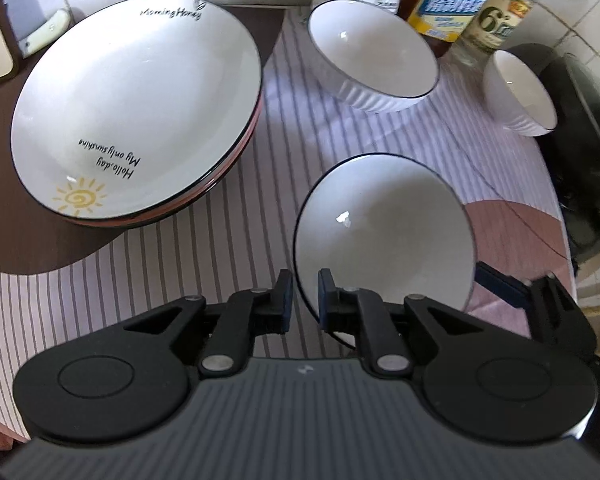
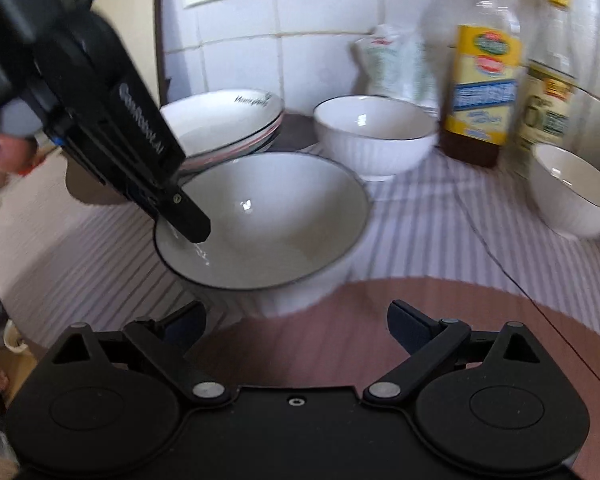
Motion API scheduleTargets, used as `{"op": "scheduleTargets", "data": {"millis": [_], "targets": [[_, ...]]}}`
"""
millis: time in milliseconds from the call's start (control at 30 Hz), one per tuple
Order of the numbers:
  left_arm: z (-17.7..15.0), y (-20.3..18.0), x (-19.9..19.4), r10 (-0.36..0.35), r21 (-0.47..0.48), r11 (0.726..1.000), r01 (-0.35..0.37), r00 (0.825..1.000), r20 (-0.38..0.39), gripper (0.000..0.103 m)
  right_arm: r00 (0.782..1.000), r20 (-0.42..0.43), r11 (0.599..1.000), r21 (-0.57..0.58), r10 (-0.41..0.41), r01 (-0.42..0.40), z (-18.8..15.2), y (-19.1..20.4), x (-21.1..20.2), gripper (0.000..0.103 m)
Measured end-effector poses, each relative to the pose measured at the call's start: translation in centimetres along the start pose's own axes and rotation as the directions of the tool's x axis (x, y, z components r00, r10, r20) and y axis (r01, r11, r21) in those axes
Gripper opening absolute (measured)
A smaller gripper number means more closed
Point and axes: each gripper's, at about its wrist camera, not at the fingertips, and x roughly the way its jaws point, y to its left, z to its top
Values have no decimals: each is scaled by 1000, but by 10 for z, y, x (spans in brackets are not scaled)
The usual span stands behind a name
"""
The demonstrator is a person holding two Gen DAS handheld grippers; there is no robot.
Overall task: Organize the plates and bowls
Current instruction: 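Carry the bowl beside the plate stack and set it on the cloth, then move the left gripper to the second white bowl and grasp its rim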
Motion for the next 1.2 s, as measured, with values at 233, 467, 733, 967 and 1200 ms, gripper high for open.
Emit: {"op": "scheduleTargets", "data": {"millis": [233, 467, 733, 967, 1200], "targets": [[9, -1, -36, -68, 75, 995, 67, 998, 7, 22, 998, 60, 985, 172, -30, 19, 21, -13, -62, 99], [36, -9, -82, -101, 161, 983, 86, 991, 89, 31, 999, 24, 950, 311, -23, 15, 69, -32, -78, 88], [83, -10, -79, -108, 229, 971, 68, 980, 165, 42, 999, -38, 906, 420, -36, 49, 113, -59, -47, 86], [122, -3, -36, -92, 231, 972, 49, 979, 180, 49, 995, -48, 738, 673, 92, -36, 124, -97, 8, 82], [150, 1, 10, -93, 235, 970, 62, 988, 122, 53, 989, -89, 601, 799, 118, 1, 118, -122, 66, 72]]}}
